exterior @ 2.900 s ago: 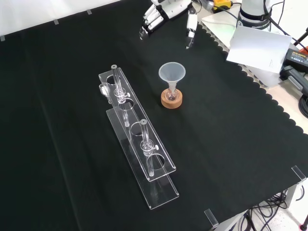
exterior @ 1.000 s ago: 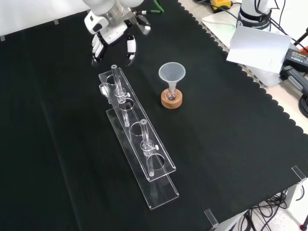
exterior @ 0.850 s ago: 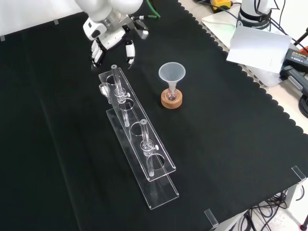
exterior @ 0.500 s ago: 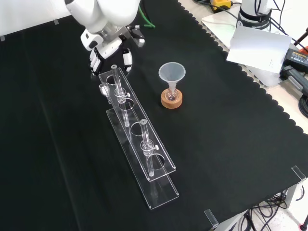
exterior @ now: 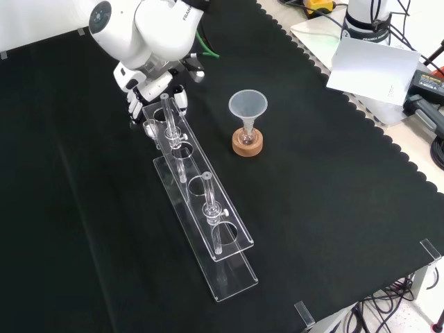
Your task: Pick up the weighing funnel.
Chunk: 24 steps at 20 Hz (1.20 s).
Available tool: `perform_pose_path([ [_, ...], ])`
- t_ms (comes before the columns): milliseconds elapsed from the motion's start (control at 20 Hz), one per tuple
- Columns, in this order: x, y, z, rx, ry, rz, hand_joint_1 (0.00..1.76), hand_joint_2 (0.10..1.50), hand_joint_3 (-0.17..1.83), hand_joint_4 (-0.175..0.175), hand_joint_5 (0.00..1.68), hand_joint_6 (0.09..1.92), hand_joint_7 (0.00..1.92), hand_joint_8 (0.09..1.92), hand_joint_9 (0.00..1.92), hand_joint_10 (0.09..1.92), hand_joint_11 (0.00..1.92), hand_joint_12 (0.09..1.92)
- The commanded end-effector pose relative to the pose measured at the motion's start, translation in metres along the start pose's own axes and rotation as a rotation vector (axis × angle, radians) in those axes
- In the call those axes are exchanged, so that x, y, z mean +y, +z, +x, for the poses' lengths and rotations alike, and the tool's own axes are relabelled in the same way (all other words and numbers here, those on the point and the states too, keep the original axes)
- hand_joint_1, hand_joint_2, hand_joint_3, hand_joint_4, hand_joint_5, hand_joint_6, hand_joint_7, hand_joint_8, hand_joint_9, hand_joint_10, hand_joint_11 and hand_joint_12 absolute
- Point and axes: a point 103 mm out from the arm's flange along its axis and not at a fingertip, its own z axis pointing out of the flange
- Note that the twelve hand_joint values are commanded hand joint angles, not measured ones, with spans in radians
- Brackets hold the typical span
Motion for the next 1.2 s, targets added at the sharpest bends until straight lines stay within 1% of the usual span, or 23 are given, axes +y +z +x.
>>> perform_pose_path([
  [50,0.008,0.001,0.002,-0.016,0.038,-0.036,0.99,0.52,0.64,-0.028,0.60,0.09,0.44,0.70,0.70,0.55,0.54,1.27],
  [150,0.009,-0.001,0.002,-0.015,0.061,-0.057,0.99,0.52,0.64,-0.025,0.63,0.09,0.45,0.71,0.71,0.55,0.55,1.27],
  [400,0.015,-0.001,-0.001,-0.024,0.076,-0.058,0.99,0.53,0.65,-0.018,0.72,0.18,0.50,0.69,0.74,0.53,0.58,1.24],
  [600,0.017,0.002,-0.004,-0.028,0.080,-0.050,1.00,0.54,0.65,-0.008,0.68,0.55,0.51,0.67,0.78,0.49,0.60,1.23],
  [700,0.018,0.003,-0.006,-0.030,0.082,-0.047,1.01,0.54,0.65,-0.007,0.68,0.64,0.51,0.68,0.79,0.48,0.61,1.22],
  [950,0.020,0.007,-0.010,-0.031,0.071,-0.051,1.02,0.55,0.66,-0.009,0.67,0.70,0.52,0.68,0.80,0.48,0.63,1.21],
  [1200,0.021,0.008,-0.009,-0.035,0.061,-0.074,1.02,0.55,0.67,-0.012,0.67,0.73,0.52,0.69,0.80,0.48,0.65,1.20],
])
